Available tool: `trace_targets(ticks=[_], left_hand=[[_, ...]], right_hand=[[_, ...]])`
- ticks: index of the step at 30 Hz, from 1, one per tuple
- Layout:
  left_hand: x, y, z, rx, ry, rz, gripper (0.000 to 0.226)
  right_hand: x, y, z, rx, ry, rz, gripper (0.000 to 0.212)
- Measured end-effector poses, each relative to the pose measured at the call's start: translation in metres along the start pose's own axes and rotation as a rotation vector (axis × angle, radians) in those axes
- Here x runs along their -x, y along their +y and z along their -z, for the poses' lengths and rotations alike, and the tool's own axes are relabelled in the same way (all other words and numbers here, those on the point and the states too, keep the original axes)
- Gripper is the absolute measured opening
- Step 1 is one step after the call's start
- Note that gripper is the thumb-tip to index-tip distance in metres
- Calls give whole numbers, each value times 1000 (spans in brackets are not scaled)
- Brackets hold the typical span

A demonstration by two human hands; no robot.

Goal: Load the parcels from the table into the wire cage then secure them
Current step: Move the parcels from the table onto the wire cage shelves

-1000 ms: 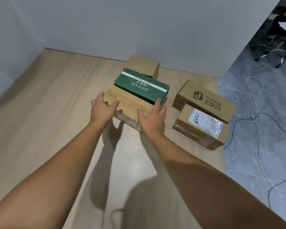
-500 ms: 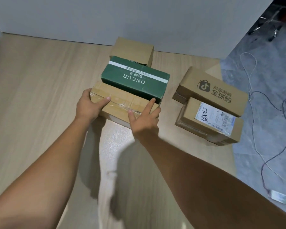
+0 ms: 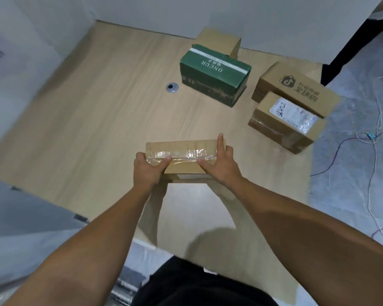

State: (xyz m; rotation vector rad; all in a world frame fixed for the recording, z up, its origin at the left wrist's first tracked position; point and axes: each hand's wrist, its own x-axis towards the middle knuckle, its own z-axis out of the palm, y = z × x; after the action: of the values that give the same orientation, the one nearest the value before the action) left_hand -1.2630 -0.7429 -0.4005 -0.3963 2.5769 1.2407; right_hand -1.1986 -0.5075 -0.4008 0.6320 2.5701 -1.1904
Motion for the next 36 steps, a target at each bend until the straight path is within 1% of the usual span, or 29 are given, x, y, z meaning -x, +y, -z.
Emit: trace_targets(ticks=[3,5,9,11,14,17,19,23,26,30,33,36], left_hand=[[75,-39,8,69,52,48,67],[128,-67,14,118,116,100,65],[218,-124,37,225,291,199,67],[247,-149,58,261,376,228,69],[274,-180,94,313,521,237,66],[289,-211,128,461,652,252,63],[298,-234,148,542,747,297,67],[323,-290,178,644,978,456,77],[355,-328,194,748,1159,579,70],[396,-368,197,837,1369,749,61],[413,-385,192,961,1482,911,64],[412,-402,188,1073,1523,1053,79]], right_hand=[[62,17,-14,-105,-28,18,123],[99,23,-28,-138,-52,38,126],[155,15,-62,-83,-152,141,123],[175,-2,-79,-38,-222,232,123],[193,-40,-104,56,-325,383,126],[204,-90,-137,128,-400,544,124],[211,-128,-166,174,-456,650,121],[241,-202,-242,334,-592,847,116],[279,-246,-307,446,-733,989,113],[335,-282,-394,596,-959,1205,103],[370,-299,-454,732,-1130,1346,100],[389,-309,-515,873,-1267,1399,102]])
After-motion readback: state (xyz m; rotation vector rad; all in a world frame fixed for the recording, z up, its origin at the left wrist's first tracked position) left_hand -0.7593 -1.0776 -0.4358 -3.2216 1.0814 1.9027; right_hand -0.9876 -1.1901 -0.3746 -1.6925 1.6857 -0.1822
